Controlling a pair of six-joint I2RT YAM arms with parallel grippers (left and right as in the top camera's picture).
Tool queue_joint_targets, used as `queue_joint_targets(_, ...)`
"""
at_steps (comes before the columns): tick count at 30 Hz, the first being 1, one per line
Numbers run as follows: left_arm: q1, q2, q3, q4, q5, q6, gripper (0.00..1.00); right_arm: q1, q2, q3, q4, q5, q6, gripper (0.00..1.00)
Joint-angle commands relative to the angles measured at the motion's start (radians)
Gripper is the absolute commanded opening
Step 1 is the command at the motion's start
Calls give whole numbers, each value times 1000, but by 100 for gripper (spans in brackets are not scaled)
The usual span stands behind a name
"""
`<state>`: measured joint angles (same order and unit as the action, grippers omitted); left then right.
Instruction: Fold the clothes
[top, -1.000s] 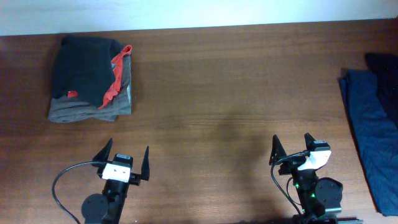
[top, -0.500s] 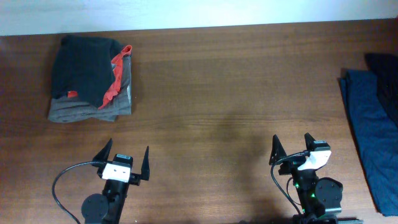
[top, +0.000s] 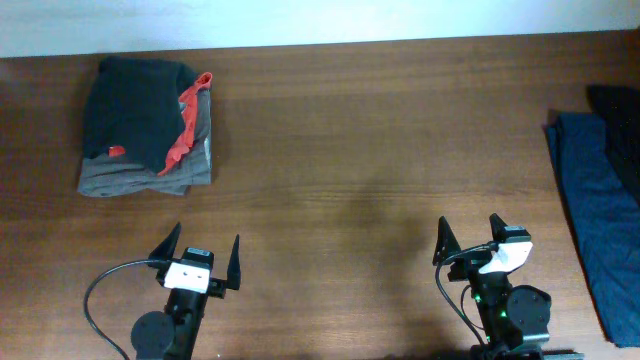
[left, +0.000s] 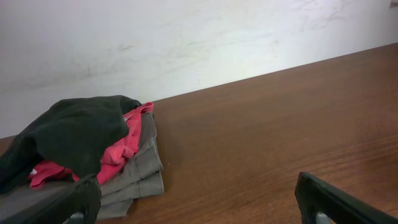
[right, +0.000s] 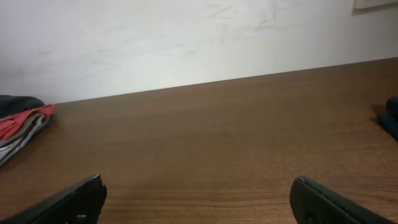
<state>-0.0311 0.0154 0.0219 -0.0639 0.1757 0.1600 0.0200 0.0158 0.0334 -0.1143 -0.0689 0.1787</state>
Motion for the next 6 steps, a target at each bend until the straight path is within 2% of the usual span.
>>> queue_joint_targets(1, 6, -10, -13, 0, -11, -10, 99, -7, -8, -7, -1, -2, -6, 99)
queue_joint_targets(6, 6, -10, -13, 0, -11, -10, 99, -7, -8, -7, -1, -2, -6, 99)
